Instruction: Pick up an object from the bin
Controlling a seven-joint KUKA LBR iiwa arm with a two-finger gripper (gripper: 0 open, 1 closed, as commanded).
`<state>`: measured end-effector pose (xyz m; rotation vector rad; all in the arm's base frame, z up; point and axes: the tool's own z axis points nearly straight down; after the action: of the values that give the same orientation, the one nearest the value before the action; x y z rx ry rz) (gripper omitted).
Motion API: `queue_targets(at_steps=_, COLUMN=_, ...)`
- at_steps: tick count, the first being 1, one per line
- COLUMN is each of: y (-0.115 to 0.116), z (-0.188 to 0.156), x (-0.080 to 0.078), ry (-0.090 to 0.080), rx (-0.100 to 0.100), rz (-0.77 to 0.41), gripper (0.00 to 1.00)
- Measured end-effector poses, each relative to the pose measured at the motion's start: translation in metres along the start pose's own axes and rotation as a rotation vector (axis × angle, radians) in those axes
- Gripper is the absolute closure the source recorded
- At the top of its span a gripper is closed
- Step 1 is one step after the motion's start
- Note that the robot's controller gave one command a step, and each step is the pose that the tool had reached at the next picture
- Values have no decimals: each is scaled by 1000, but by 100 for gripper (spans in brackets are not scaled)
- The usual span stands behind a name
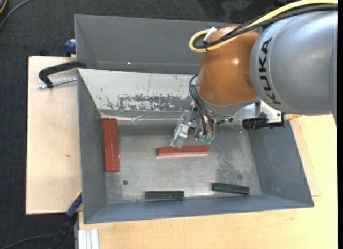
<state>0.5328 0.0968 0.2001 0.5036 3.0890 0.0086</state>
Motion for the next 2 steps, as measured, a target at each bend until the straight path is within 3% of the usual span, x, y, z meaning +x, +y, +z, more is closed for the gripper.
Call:
queue_targets(at_steps=1, y=-1, z=5, x=1, ry=8, rx=5, rz=1, gripper=0)
queue_targets(at_steps=2, y=-31, z=128, x=-29, ry=15, rx=10, rz=76, gripper=0)
